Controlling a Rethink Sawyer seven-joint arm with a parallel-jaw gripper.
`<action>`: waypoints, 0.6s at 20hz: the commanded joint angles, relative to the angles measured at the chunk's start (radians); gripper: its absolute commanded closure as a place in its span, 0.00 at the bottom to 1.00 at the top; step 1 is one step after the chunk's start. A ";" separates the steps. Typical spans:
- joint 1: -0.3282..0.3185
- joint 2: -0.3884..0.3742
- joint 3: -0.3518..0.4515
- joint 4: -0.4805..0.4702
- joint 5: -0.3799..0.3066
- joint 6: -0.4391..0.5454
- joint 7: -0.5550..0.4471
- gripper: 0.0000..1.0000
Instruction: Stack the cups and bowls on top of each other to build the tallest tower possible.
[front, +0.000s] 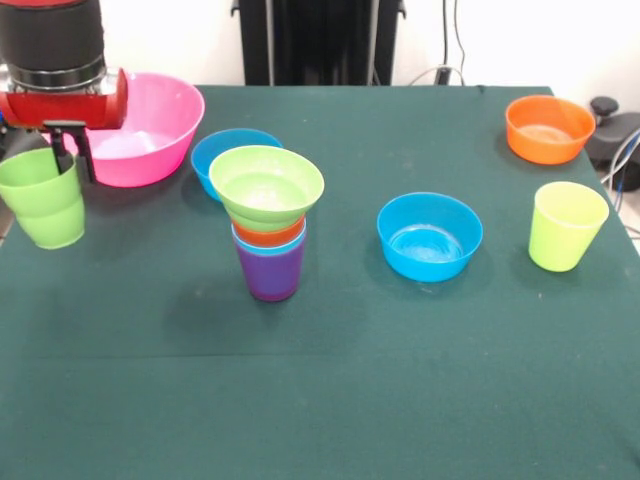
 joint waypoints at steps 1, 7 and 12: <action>0.088 -0.026 0.038 -0.118 0.021 0.211 -0.288 1.00; 0.123 -0.052 0.025 -0.153 0.044 0.307 -0.262 1.00; 0.147 -0.079 0.020 -0.168 0.069 0.375 -0.231 1.00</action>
